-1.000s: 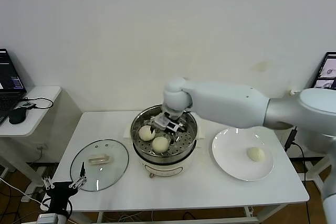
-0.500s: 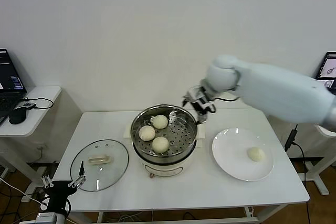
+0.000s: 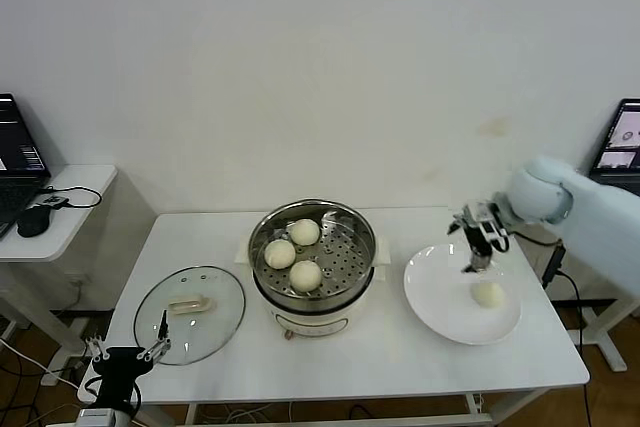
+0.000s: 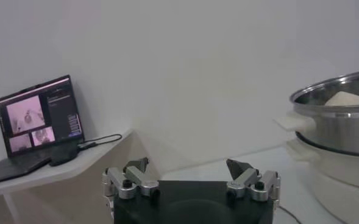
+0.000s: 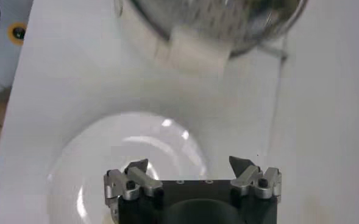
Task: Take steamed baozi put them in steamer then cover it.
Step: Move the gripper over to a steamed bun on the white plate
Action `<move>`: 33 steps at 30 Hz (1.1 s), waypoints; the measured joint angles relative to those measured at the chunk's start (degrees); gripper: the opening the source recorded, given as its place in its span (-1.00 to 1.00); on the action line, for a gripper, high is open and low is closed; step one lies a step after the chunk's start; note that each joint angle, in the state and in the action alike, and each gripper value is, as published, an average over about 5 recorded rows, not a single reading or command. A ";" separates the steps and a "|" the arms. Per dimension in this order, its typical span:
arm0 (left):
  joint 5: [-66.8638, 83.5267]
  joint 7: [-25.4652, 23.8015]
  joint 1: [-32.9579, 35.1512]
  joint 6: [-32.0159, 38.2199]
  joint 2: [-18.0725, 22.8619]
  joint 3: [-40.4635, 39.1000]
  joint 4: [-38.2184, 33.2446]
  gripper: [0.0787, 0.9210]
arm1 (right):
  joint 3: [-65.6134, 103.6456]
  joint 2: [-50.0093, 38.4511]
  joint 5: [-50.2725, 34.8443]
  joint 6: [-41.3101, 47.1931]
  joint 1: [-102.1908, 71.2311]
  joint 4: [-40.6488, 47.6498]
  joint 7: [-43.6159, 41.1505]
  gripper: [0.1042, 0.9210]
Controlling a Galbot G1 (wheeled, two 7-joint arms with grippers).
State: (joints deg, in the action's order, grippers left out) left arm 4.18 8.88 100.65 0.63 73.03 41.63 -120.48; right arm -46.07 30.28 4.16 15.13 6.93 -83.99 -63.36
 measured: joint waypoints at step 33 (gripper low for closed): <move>-0.43 -0.10 -0.34 -0.40 0.38 -0.31 0.54 0.77 | 17.67 8.08 14.98 -1.96 -20.40 18.52 2.36 0.56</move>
State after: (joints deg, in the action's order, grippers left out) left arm 3.75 8.78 100.31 0.23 73.41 41.32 -119.94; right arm -28.39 38.35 19.14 13.17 -13.47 -65.47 -61.00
